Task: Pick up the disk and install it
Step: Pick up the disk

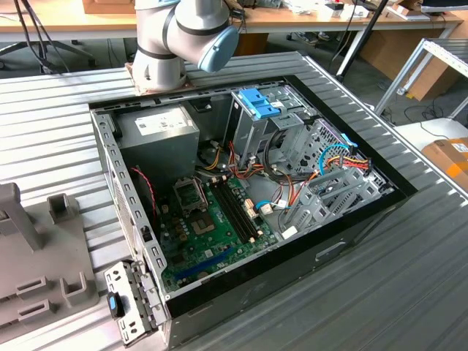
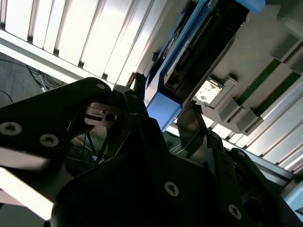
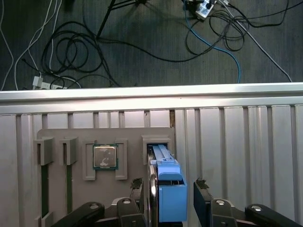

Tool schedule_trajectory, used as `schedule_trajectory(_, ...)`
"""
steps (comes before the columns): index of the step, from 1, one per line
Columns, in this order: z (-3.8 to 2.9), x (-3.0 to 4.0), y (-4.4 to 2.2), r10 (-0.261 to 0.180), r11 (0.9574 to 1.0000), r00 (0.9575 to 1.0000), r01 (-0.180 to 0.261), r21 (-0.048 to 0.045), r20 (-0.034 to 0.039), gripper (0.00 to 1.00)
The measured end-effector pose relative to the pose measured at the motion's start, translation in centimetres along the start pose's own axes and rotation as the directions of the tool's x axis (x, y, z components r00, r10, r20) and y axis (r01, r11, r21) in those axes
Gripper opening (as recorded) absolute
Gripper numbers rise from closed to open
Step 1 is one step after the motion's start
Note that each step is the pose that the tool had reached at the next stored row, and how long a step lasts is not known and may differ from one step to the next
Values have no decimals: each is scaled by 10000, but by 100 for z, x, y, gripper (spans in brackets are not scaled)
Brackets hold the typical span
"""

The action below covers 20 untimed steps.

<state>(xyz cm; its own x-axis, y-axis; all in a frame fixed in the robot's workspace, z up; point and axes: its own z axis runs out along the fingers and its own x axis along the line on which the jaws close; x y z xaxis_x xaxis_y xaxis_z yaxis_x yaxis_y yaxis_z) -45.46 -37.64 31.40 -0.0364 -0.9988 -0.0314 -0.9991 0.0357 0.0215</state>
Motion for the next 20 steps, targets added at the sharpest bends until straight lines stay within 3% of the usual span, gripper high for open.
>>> schedule_trajectory(20,25,-10,-2,-3,10000,10000,3,0,0,54)
